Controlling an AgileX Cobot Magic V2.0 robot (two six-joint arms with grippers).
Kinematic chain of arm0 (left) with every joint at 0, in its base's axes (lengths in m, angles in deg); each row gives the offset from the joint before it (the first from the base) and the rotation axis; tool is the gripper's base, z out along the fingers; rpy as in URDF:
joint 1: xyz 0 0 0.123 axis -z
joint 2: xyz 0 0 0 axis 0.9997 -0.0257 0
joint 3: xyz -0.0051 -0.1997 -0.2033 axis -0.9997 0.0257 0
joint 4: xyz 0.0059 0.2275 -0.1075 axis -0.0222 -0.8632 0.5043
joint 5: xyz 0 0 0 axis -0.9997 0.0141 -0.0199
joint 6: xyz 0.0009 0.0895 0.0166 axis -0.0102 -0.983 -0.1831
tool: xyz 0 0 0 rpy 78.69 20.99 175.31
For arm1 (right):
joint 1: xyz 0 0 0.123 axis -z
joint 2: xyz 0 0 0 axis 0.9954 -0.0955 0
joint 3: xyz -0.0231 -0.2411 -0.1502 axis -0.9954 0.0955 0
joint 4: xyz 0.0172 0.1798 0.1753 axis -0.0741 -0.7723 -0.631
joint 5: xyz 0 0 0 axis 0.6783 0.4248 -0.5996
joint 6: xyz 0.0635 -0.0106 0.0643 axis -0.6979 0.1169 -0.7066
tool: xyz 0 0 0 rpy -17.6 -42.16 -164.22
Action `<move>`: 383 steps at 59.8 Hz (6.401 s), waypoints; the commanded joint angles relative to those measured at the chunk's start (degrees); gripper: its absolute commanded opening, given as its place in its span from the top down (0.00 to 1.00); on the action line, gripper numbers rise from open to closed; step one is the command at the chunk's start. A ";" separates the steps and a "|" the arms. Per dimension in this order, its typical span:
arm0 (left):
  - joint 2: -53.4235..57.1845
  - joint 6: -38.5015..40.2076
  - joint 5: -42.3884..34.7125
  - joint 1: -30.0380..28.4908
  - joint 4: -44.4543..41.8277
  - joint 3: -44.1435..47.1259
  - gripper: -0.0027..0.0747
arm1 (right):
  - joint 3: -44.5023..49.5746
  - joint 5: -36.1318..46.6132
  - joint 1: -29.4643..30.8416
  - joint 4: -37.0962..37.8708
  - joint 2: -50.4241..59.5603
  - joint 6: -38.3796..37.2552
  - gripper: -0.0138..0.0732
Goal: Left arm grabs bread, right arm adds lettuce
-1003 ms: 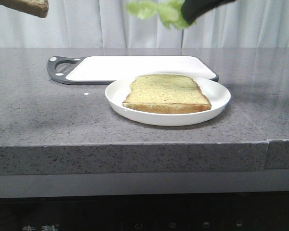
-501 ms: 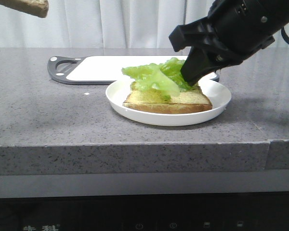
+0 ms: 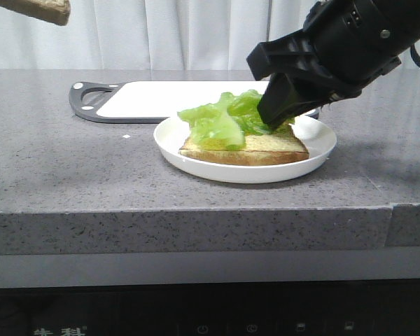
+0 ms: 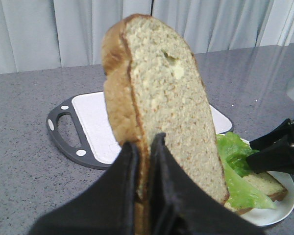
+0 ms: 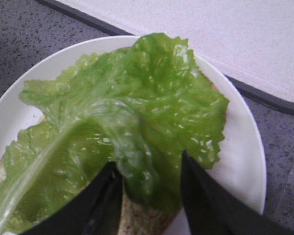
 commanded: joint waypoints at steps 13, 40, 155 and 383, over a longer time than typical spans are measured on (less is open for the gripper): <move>0.01 0.24 -5.88 -0.24 0.57 -1.76 0.99 | -1.84 3.13 0.13 -0.71 5.18 -0.01 0.26; 0.01 0.24 -5.28 -0.24 4.99 -1.76 0.99 | 1.95 2.23 0.13 -0.65 26.04 1.08 0.60; -45.09 -37.91 32.93 -7.82 63.83 -27.98 0.74 | 16.29 -2.76 0.13 -0.07 55.13 1.08 0.91; 40.19 5.45 -7.69 -26.38 -3.51 37.35 0.99 | 31.44 -2.08 9.51 2.01 79.47 -1.18 0.91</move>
